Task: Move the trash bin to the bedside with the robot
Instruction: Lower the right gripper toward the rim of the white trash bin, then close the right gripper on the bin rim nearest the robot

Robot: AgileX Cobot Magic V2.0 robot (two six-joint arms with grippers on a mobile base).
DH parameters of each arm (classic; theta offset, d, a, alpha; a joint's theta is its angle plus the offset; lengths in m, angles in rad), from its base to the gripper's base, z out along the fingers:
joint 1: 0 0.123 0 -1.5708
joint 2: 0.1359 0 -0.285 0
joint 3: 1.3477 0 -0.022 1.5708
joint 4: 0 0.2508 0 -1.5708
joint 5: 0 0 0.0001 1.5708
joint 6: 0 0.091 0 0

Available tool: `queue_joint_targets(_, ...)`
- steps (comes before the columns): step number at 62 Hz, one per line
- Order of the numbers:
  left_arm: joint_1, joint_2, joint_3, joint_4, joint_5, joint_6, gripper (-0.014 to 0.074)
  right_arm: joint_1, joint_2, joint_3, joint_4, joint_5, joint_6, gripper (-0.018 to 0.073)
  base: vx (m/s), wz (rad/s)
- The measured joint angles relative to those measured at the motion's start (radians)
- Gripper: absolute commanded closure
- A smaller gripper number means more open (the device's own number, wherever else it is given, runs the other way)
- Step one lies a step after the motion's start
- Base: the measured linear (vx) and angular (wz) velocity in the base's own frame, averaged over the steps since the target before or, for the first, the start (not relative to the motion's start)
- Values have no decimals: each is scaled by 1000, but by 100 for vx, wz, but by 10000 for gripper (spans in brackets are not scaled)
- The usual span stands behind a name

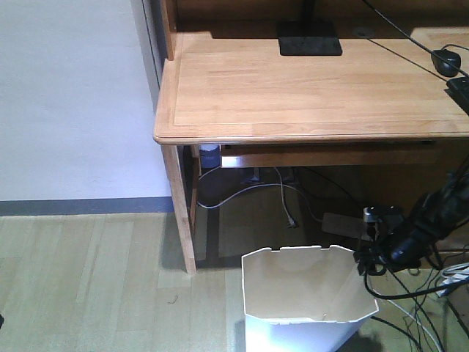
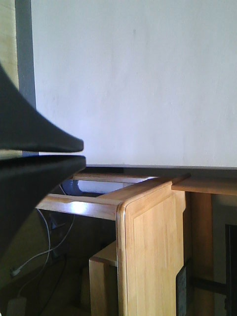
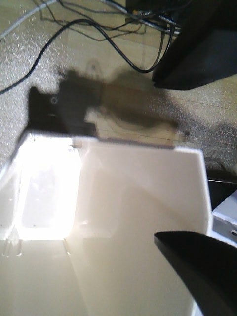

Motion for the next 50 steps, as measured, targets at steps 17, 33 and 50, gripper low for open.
queue_joint_targets(17,0,0,0,0,0,0,602,12,145,-112,7,6,33,-11,0,0)
queue_joint_targets(33,0,0,0,0,0,0,602,12,238,-215,7,24,36,-4,0,0)
queue_joint_targets(50,0,0,0,0,0,0,602,9,311,-312,9,50,36,73,0,0)
